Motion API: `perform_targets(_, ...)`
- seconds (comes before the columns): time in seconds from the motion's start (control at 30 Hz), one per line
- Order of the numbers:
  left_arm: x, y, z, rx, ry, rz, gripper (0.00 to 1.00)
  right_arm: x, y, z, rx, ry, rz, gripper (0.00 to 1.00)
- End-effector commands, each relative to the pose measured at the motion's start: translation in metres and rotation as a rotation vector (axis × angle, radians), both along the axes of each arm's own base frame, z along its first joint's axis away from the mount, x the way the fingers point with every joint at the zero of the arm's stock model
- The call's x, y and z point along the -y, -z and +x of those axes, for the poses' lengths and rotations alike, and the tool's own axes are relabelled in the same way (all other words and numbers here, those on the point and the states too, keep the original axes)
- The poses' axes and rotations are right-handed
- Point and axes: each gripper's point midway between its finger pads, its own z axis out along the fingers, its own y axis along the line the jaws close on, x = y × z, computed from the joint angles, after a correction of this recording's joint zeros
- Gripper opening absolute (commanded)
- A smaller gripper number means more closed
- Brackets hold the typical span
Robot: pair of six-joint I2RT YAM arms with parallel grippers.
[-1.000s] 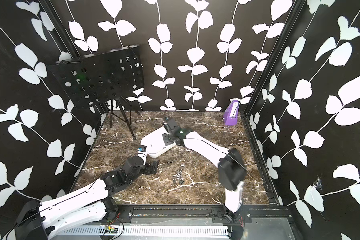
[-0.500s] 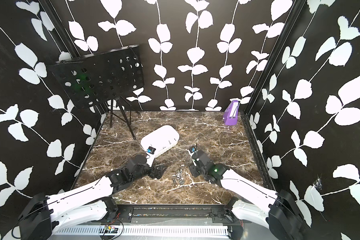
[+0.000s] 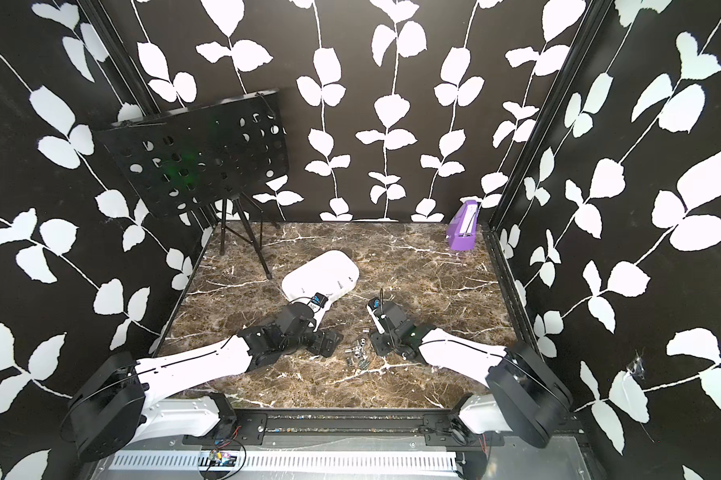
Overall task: Put the socket on the desktop into the storage box
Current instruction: Pick up the socket head from the center of the board.
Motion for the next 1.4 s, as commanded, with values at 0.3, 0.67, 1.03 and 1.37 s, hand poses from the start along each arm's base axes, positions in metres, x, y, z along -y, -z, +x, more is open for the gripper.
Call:
perform_targets(0.3, -0.002, -0.011, 0.003, 0.022, -0.015, -0.008, 0.97, -0.026, -0.010, 0.031, 0.032, 0.045, 0.059, 0.51)
perform_targets(0.67, -0.001, -0.010, 0.004, 0.018, -0.012, -0.005, 0.97, -0.027, -0.004, 0.033, 0.018, 0.047, 0.050, 0.48)
perform_targets(1.03, -0.002, -0.013, 0.004, 0.025, -0.015, -0.006, 0.97, -0.028, 0.006, 0.034, -0.007, 0.047, 0.020, 0.47)
perform_targets(1.37, -0.002, -0.013, 0.004, 0.025, -0.016, -0.005, 0.97, -0.030, 0.020, 0.033, -0.040, 0.043, -0.002, 0.47)
